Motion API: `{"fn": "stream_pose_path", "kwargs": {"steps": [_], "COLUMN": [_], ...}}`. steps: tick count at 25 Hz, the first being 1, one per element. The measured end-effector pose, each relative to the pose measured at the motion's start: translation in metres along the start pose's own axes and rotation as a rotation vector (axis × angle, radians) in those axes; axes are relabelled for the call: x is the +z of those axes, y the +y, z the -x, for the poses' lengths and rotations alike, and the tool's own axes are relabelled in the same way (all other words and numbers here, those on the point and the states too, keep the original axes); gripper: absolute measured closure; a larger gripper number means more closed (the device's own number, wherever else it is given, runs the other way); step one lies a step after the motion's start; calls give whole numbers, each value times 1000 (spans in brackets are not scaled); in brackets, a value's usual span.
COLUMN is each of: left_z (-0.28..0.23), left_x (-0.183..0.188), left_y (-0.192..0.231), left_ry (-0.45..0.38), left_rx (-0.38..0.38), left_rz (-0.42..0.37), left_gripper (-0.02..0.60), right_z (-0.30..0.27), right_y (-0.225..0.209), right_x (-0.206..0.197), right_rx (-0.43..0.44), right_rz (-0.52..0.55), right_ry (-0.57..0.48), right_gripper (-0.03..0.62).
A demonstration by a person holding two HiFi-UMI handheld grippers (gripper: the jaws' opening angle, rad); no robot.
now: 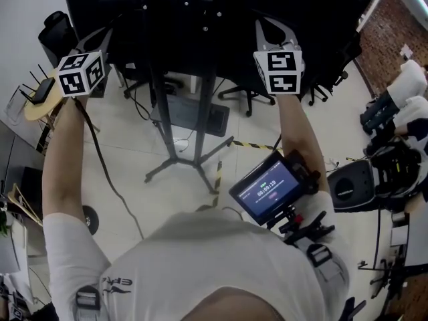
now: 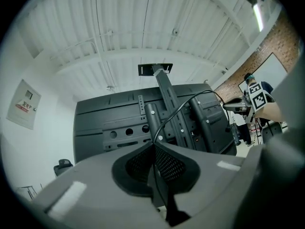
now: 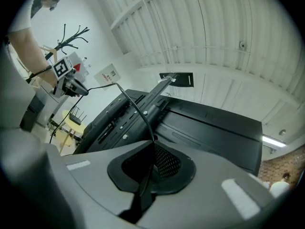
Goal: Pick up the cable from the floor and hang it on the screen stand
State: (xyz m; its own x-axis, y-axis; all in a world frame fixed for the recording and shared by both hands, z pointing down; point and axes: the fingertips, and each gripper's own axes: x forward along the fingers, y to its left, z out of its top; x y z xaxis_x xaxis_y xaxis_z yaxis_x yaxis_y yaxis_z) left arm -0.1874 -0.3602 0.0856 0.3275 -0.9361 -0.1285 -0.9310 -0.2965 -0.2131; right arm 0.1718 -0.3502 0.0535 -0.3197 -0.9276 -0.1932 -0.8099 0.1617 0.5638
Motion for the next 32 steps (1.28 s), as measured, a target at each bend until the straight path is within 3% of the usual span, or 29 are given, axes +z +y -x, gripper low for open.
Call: {"fn": "stream_pose_path", "kwargs": {"steps": [13, 19, 24, 32], "left_z": [-48, -72, -93, -137], "left_x": [54, 66, 80, 87], "left_y": [17, 32, 47, 61], "left_ry": [-78, -101, -147, -113], "left_rx": [25, 0, -61, -152], "left_rz": [-47, -62, -73, -61], "left_gripper": [571, 571, 571, 571], "right_z": [-30, -43, -47, -58], "right_y": [-37, -47, -48, -53], "right_x": [3, 19, 24, 22], "right_rx": [-33, -74, -133, -227], "right_rz": [58, 68, 60, -6], "right_ry": [-59, -61, -8, 113], "right_gripper": [576, 576, 576, 574]}}
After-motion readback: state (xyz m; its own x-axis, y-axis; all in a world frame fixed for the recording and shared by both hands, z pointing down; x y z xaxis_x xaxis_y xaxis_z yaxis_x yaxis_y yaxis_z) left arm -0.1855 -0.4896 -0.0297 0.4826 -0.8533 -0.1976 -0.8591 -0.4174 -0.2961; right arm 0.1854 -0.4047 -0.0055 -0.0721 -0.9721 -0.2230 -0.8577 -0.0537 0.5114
